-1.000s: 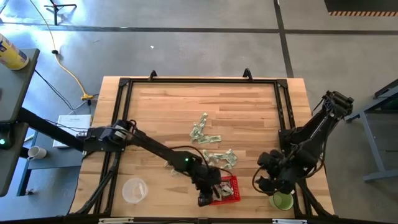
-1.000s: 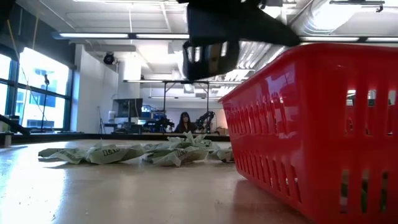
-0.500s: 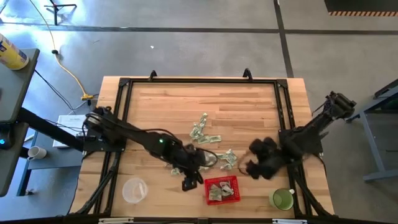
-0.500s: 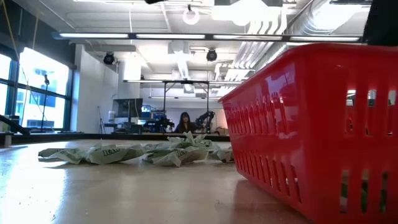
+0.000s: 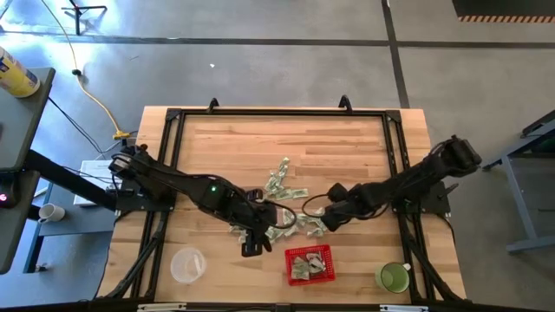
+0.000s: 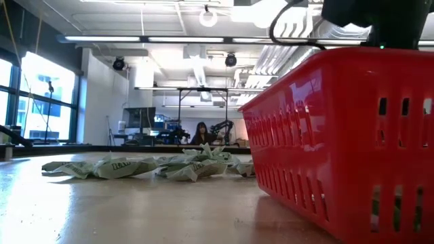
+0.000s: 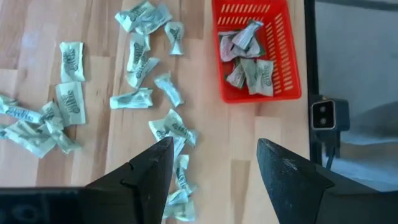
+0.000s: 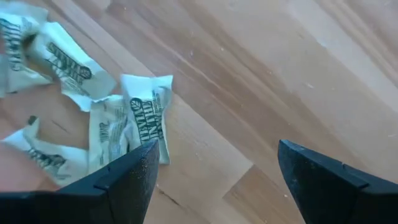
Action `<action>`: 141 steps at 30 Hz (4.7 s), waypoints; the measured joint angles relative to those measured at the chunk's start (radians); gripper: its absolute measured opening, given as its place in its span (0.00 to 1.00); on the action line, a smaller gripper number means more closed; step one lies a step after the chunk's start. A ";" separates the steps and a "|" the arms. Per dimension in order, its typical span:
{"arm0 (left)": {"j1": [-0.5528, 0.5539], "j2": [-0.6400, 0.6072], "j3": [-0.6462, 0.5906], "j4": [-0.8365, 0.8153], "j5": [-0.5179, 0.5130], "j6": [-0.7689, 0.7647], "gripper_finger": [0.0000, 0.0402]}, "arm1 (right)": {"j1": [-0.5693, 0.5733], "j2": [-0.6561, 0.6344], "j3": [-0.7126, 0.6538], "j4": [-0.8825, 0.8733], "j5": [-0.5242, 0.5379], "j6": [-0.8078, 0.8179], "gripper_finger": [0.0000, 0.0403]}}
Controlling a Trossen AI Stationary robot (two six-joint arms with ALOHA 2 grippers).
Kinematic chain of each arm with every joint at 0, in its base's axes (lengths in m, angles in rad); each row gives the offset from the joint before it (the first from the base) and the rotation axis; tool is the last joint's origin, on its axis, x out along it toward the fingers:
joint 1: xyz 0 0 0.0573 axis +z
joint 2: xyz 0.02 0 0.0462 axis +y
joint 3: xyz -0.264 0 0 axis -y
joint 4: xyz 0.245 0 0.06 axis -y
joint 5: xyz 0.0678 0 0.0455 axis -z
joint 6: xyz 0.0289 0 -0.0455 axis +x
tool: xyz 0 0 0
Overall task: Pick and place items into bin
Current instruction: Put the white stevia packet into the red bin
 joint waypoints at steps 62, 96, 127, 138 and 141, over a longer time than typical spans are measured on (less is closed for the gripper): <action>0.031 0.036 -0.031 -0.216 -0.277 -0.212 0.66 | 0.312 -0.010 0.001 0.834 -0.157 0.032 0.51; 0.393 0.281 -0.311 0.271 0.033 -0.205 0.13 | 0.313 -0.221 0.001 0.269 0.157 0.122 0.53; 0.009 0.352 -0.247 1.027 0.442 -0.719 0.22 | 0.229 -0.452 0.001 0.161 0.055 -0.019 0.53; 0.006 0.270 -0.224 0.936 0.518 -0.630 0.62 | 0.242 -0.311 0.001 0.125 -0.042 -0.060 0.53; 0.004 0.220 -0.225 0.787 0.465 -0.542 0.67 | 0.236 -0.227 0.001 0.127 0.020 -0.126 0.53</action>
